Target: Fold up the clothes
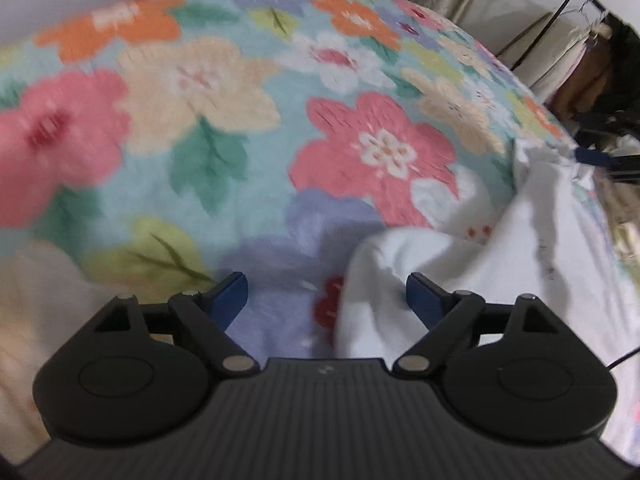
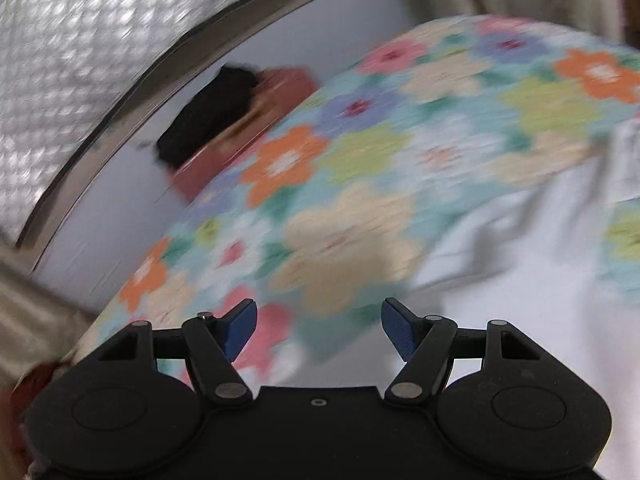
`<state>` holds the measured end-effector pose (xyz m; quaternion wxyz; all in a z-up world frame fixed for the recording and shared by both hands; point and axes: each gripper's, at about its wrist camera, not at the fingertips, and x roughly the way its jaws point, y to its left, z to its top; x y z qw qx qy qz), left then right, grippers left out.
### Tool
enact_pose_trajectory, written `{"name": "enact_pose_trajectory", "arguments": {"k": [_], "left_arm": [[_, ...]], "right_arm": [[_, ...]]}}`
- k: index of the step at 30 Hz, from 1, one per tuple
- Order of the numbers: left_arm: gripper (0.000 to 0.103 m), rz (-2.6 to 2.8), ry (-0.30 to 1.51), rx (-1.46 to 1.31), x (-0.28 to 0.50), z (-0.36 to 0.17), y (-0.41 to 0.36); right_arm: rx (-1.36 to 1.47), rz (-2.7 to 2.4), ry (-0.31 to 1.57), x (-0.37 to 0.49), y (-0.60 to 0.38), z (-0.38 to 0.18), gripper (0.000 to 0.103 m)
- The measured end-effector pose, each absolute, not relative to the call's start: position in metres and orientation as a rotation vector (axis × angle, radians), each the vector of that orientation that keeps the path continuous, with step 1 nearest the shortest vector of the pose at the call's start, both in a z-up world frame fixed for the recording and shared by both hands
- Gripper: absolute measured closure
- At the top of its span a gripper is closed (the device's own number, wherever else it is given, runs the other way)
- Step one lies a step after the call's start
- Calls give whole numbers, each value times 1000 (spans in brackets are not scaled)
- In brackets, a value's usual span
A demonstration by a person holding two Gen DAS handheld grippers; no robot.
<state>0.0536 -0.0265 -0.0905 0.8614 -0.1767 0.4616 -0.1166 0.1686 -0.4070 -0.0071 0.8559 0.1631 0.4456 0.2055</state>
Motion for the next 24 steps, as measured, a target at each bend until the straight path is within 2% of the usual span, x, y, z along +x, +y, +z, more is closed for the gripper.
{"name": "enact_pose_trajectory", "arguments": {"k": [5, 7, 8, 9, 12, 19, 20, 23, 24], "left_arm": [[17, -371, 913, -538, 55, -93, -37], [35, -406, 898, -503, 52, -94, -49], [64, -404, 909, -447, 49, -94, -56], [81, -408, 926, -382, 44, -91, -64], [82, -434, 907, -337, 28, -76, -65], [78, -462, 865, -349, 23, -65, -54], [74, -458, 865, -364, 25, -67, -53], [48, -445, 864, -409, 31, -75, -50], [44, -438, 861, -426, 34, -78, -49]], "right_arm": [[85, 407, 974, 173, -349, -29, 29], [-18, 327, 1004, 185, -339, -44, 29], [-65, 282, 1023, 191, -338, -52, 29], [-99, 244, 1046, 194, -340, -58, 29], [-103, 206, 1177, 192, -361, -70, 29], [-9, 212, 1273, 165, -412, -70, 27], [-17, 215, 1294, 164, -414, -71, 26], [-56, 233, 1345, 163, -415, -71, 24], [-59, 234, 1359, 164, -414, -70, 24]]}}
